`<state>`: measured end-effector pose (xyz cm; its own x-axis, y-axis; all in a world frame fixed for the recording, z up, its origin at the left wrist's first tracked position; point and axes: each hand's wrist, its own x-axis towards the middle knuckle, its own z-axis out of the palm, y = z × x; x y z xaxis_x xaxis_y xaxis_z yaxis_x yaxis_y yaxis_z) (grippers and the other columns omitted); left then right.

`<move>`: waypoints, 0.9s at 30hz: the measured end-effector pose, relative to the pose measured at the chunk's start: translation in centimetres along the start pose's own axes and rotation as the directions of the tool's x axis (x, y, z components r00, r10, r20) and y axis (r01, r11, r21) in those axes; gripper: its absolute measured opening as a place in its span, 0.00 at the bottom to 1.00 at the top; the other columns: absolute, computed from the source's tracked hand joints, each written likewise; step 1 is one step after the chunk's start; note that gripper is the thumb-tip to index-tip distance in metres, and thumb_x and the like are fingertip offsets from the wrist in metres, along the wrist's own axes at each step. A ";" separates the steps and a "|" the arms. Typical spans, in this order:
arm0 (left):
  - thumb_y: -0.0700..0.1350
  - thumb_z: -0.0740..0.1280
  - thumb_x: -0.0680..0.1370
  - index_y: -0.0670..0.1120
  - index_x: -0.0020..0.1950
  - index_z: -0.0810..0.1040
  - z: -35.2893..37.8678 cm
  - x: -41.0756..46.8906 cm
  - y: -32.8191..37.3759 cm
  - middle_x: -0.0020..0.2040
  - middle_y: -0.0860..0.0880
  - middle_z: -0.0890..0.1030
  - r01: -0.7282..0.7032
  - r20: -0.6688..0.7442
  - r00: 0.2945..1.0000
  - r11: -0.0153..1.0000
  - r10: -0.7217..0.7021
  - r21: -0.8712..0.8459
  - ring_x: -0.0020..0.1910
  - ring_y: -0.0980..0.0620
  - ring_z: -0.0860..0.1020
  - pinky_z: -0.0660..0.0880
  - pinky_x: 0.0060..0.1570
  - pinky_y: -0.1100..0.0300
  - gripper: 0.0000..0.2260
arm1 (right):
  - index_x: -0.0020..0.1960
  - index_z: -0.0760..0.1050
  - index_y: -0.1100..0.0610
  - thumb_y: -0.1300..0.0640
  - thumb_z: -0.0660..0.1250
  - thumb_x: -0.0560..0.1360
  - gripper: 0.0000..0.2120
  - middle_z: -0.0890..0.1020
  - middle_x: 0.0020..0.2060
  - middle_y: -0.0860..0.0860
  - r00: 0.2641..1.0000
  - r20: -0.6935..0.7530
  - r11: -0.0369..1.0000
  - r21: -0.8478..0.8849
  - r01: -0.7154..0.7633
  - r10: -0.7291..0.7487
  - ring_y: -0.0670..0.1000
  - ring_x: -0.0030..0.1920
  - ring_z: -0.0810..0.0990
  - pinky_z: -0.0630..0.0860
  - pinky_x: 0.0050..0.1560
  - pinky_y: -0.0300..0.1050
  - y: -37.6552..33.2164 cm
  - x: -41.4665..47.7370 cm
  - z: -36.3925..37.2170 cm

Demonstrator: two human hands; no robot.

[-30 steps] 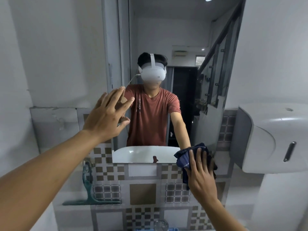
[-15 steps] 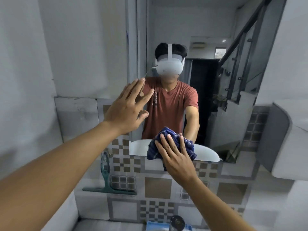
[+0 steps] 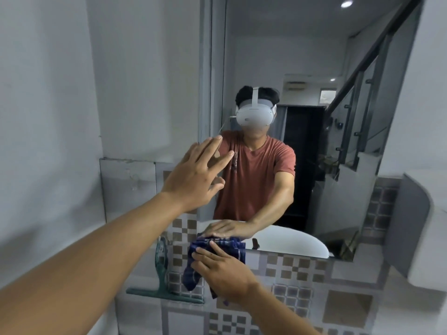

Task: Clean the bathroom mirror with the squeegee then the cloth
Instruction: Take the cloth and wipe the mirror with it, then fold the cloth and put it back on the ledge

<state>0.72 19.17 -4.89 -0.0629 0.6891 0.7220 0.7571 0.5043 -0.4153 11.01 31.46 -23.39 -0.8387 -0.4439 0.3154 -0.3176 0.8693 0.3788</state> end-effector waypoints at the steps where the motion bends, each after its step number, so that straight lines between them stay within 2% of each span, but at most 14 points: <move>1: 0.57 0.68 0.77 0.49 0.81 0.62 -0.2 0.0 0.1 0.81 0.37 0.58 0.003 0.009 1.000 1.000 -0.003 -0.006 0.79 0.37 0.59 0.61 0.77 0.39 0.34 | 0.70 0.70 0.60 0.64 0.60 0.78 0.21 0.73 0.71 0.57 0.998 -0.029 0.992 0.111 -0.054 0.057 0.55 0.75 0.66 0.54 0.79 0.55 -0.4 -0.3 -0.7; 3: 0.57 0.65 0.79 0.50 0.81 0.61 -0.6 -0.1 0.1 0.82 0.38 0.56 0.009 0.032 0.999 1.000 -0.009 -0.026 0.80 0.38 0.57 0.59 0.77 0.41 0.32 | 0.70 0.70 0.58 0.62 0.60 0.80 0.18 0.74 0.69 0.54 0.966 -0.112 0.921 0.344 -0.181 0.232 0.54 0.70 0.69 0.62 0.74 0.48 -1.2 -0.9 -2.6; 4: 0.57 0.64 0.79 0.51 0.81 0.62 -0.9 -0.2 0.2 0.82 0.39 0.56 0.017 0.045 0.999 0.999 -0.015 -0.042 0.81 0.39 0.56 0.58 0.78 0.41 0.31 | 0.68 0.72 0.57 0.59 0.61 0.81 0.15 0.75 0.66 0.52 0.928 -0.160 0.868 0.436 -0.239 0.336 0.52 0.65 0.71 0.67 0.68 0.45 -1.4 -1.2 -3.5; 6: 0.57 0.63 0.80 0.51 0.80 0.64 -1.8 -0.8 0.2 0.82 0.41 0.56 0.043 0.076 0.996 0.995 -0.037 -0.091 0.81 0.42 0.55 0.57 0.79 0.43 0.29 | 0.64 0.74 0.54 0.56 0.63 0.81 0.12 0.76 0.59 0.47 0.823 -0.203 0.733 0.597 -0.325 0.531 0.48 0.57 0.73 0.70 0.57 0.41 -1.6 -1.7 -5.7; 9: 0.54 0.64 0.81 0.52 0.77 0.69 -3.6 -2.6 0.7 0.80 0.46 0.65 0.163 0.139 0.982 0.948 -0.129 -0.272 0.79 0.46 0.62 0.63 0.77 0.47 0.24 | 0.58 0.76 0.51 0.60 0.66 0.79 0.09 0.81 0.48 0.43 0.703 -0.074 0.426 0.838 -0.341 0.708 0.43 0.49 0.78 0.74 0.50 0.41 -1.4 -2.4 -8.9; 11: 0.52 0.63 0.82 0.52 0.74 0.73 -5.1 -3.9 1.3 0.75 0.50 0.73 0.335 0.215 0.941 0.815 -0.262 -0.472 0.75 0.51 0.69 0.68 0.73 0.51 0.20 | 0.56 0.78 0.52 0.64 0.65 0.78 0.10 0.84 0.47 0.50 0.678 0.026 0.204 0.945 -0.257 0.734 0.50 0.50 0.82 0.78 0.52 0.51 -1.2 -2.9 -10.9; 13: 0.52 0.63 0.83 0.53 0.72 0.76 -6.6 -5.0 1.9 0.72 0.52 0.77 0.517 0.399 0.856 0.574 -0.330 -0.635 0.71 0.52 0.73 0.68 0.72 0.53 0.17 | 0.58 0.79 0.55 0.64 0.64 0.79 0.11 0.84 0.52 0.58 0.676 0.094 0.006 0.990 -0.144 0.731 0.58 0.54 0.82 0.77 0.58 0.57 -1.3 -3.3 -12.7; 15: 0.53 0.64 0.82 0.55 0.71 0.76 -7.7 -6.2 2.1 0.69 0.53 0.78 0.636 0.575 0.771 0.361 -0.274 -0.682 0.68 0.54 0.75 0.68 0.71 0.54 0.17 | 0.61 0.79 0.58 0.67 0.62 0.80 0.13 0.82 0.57 0.63 0.701 0.177 -0.195 0.979 -0.055 0.691 0.61 0.55 0.81 0.77 0.58 0.58 -1.5 -3.4 -14.5; 16: 0.53 0.66 0.82 0.55 0.70 0.77 -8.1 -6.8 2.0 0.68 0.53 0.79 0.666 0.629 0.745 0.288 -0.220 -0.688 0.66 0.55 0.76 0.68 0.70 0.54 0.17 | 0.62 0.79 0.59 0.68 0.60 0.81 0.14 0.82 0.58 0.65 0.715 0.206 -0.274 0.962 -0.022 0.668 0.61 0.56 0.81 0.77 0.59 0.59 -1.6 -3.4 -15.3; 19: 0.51 0.71 0.78 0.53 0.60 0.83 -8.7 -8.3 1.3 0.53 0.53 0.86 0.665 0.655 0.747 0.130 -0.114 -0.736 0.54 0.55 0.83 0.75 0.63 0.54 0.11 | 0.63 0.79 0.62 0.66 0.61 0.77 0.16 0.82 0.58 0.67 0.767 0.240 -0.431 0.901 0.053 0.596 0.65 0.56 0.82 0.77 0.60 0.64 -2.3 -3.0 -17.3; 21: 0.50 0.73 0.77 0.48 0.49 0.84 -9.3 -8.7 0.9 0.41 0.51 0.84 0.647 0.629 0.760 0.092 -0.162 -0.757 0.42 0.51 0.81 0.76 0.53 0.53 0.07 | 0.61 0.80 0.63 0.66 0.61 0.77 0.16 0.82 0.57 0.67 0.779 0.290 -0.515 0.856 0.049 0.556 0.65 0.53 0.83 0.80 0.56 0.62 -2.7 -2.4 -18.1; 23: 0.48 0.73 0.77 0.48 0.42 0.81 -10.0 -8.9 0.5 0.34 0.54 0.79 0.639 0.597 0.761 0.138 -0.254 -0.757 0.36 0.54 0.78 0.74 0.45 0.57 0.06 | 0.61 0.80 0.61 0.66 0.57 0.78 0.17 0.81 0.59 0.67 0.748 0.392 -0.598 0.801 0.009 0.536 0.64 0.54 0.82 0.81 0.52 0.59 -3.1 -1.6 -18.1; 25: 0.47 0.72 0.78 0.50 0.38 0.79 -10.7 -9.0 0.2 0.28 0.58 0.77 0.629 0.548 0.769 0.236 -0.329 -0.741 0.31 0.57 0.75 0.71 0.40 0.61 0.09 | 0.66 0.77 0.62 0.62 0.55 0.77 0.21 0.79 0.64 0.66 0.717 0.484 -0.675 0.737 -0.027 0.501 0.66 0.61 0.78 0.79 0.58 0.60 -3.1 -1.0 -17.5; 27: 0.47 0.71 0.78 0.51 0.35 0.76 -11.4 -9.1 -0.6 0.25 0.58 0.74 0.631 0.515 0.766 0.295 -0.384 -0.718 0.28 0.58 0.72 0.69 0.36 0.62 0.12 | 0.70 0.74 0.64 0.56 0.58 0.74 0.26 0.78 0.63 0.64 0.741 0.486 -0.702 0.712 -0.028 0.463 0.66 0.61 0.76 0.73 0.63 0.60 -3.2 -0.5 -17.4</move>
<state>8.24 6.65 -4.94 -0.6742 0.6023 0.4274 0.6503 0.2098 0.7301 20.15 25.06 -9.60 -0.9837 0.1795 -0.0133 -0.0687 -0.4428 -0.8940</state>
